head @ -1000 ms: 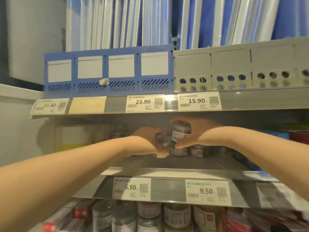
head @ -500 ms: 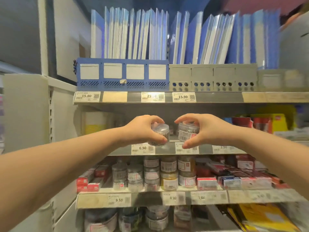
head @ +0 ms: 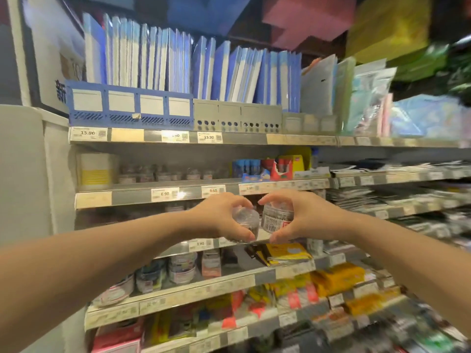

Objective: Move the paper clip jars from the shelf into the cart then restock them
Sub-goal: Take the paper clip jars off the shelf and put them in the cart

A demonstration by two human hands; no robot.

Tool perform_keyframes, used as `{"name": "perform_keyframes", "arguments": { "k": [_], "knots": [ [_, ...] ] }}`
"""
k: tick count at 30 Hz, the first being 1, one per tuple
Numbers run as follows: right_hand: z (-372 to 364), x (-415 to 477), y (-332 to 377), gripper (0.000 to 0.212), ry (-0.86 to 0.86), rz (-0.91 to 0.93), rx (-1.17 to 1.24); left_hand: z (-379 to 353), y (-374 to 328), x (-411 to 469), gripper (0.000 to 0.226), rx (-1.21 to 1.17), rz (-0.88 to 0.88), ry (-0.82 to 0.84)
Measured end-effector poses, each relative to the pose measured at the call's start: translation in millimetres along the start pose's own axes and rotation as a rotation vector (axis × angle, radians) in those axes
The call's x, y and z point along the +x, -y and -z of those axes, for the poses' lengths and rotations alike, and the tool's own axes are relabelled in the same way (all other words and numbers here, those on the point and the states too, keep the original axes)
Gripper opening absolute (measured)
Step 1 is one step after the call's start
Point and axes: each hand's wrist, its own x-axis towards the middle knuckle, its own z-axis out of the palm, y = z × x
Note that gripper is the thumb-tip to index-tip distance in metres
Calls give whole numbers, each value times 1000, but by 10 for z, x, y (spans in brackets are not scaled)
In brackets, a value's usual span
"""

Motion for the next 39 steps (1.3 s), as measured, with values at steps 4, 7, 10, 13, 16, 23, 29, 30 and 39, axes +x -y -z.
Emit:
{"name": "perform_keyframes", "arguments": {
  "k": [4, 7, 10, 13, 16, 23, 29, 30, 39],
  "knots": [
    [295, -831, -130, 67, -27, -122, -16, -180, -651, -131, 62, -28, -117, 9],
    [522, -1567, -266, 70, -49, -207, 12, -415, -1217, -238, 61, -61, -222, 40],
    [769, -2350, -399, 72, -59, -314, -7, -726, -1878, -279, 61, -82, -307, 97],
    [977, -3111, -528, 73, -82, -411, -68, -1108, -2550, -273, 65, -122, -398, 155],
    [1143, -3818, -649, 72, -109, -523, -157, -1522, -3167, -245, 72, -177, -482, 233],
    [1258, -5049, -1160, 74, -130, -795, -264, -2548, -4395, 2, 67, -263, -732, 366],
    [1159, -5575, -1850, 74, -177, -976, -290, -3489, -5132, 498, 70, -291, -905, 492],
    [1128, -5636, -1995, 74, -179, -1010, -295, -3634, -5228, 590, 71, -291, -928, 518],
    [253, -6255, -3258, 76, -376, -1313, -129, -5106, -5560, 870, 65, -365, -1001, 671]
  ]
}}
